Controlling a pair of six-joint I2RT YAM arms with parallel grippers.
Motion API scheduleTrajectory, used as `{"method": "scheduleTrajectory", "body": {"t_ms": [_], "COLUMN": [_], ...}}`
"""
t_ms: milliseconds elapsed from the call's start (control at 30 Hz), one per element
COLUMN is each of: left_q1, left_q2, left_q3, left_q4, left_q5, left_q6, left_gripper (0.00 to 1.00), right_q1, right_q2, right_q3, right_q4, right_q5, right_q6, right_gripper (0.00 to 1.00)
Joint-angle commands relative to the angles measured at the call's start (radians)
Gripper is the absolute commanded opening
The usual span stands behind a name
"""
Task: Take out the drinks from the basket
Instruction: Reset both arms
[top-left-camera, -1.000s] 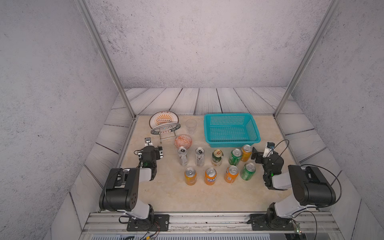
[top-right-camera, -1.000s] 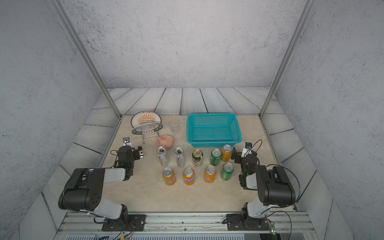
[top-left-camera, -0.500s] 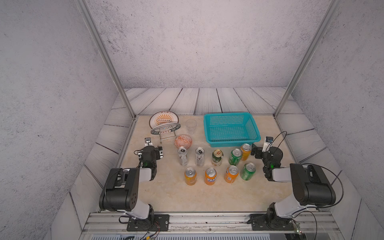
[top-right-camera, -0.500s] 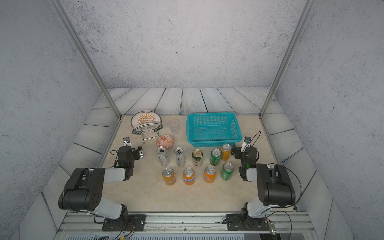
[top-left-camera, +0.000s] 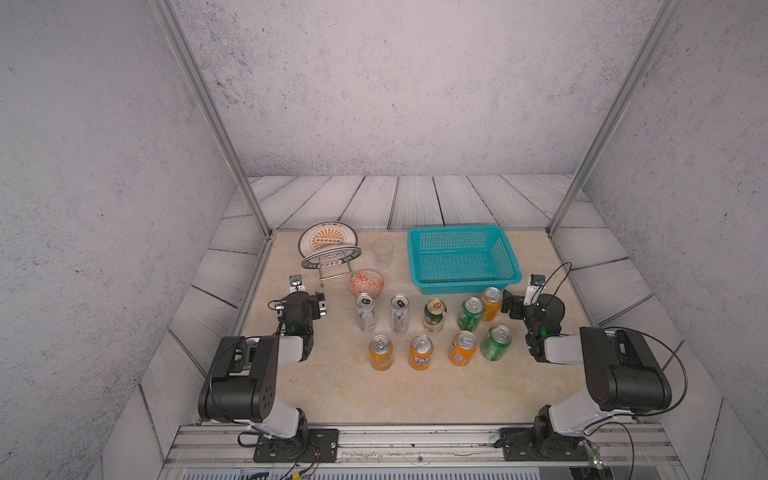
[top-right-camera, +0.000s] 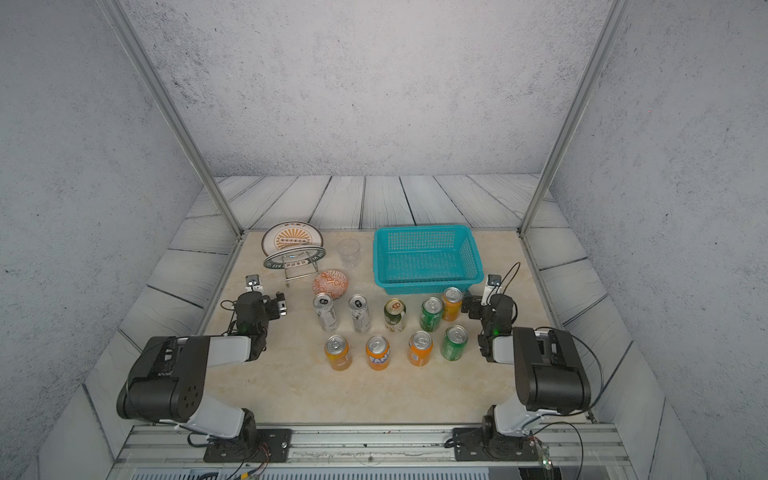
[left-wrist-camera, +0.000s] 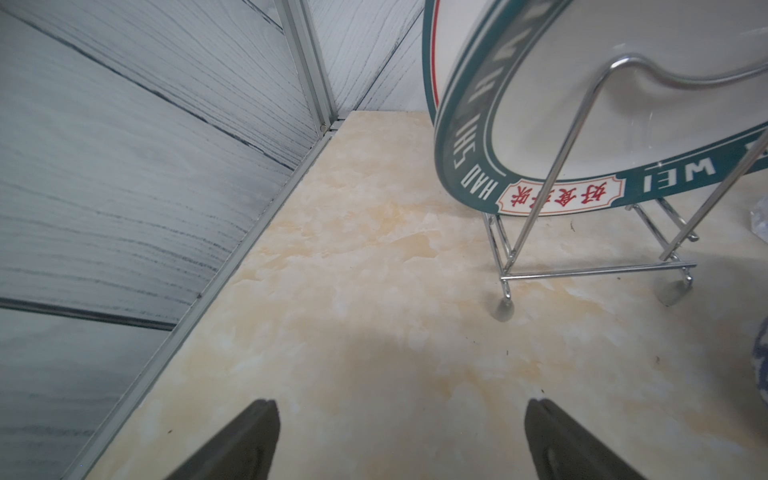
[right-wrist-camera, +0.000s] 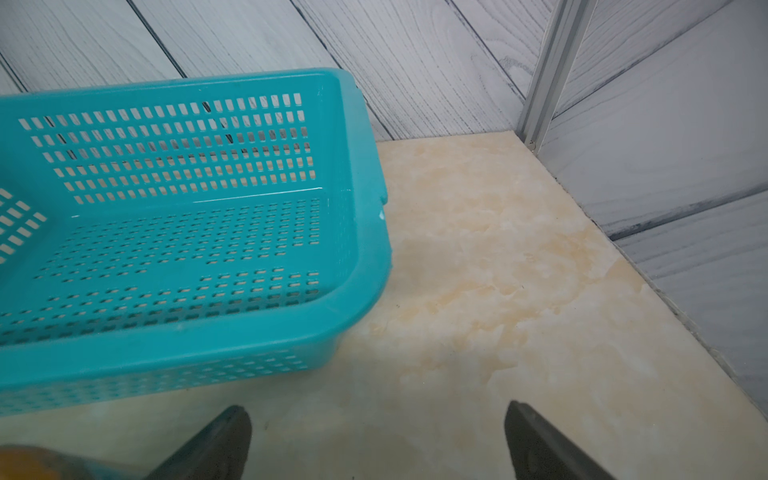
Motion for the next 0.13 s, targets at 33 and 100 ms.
{"method": "scheduleTrajectory", "body": {"t_ms": [33,100], "left_q1": [0.006,0.005], "left_q2": [0.005,0.002], "left_q3": [0.018,0.014], "left_q4": [0.009,0.013], "left_q5": [0.003,0.004], "left_q6": [0.009,0.011], "left_gripper": [0.99,0.99], "right_q1": [0.007,0.007], "right_q2": [0.004,0.004], "right_q3": [0.012,0.012], "right_q4": [0.005,0.005], "right_q5": [-0.016,-0.016], "right_q6": [-0.003,-0.004], "right_gripper": [1.0,1.0]}}
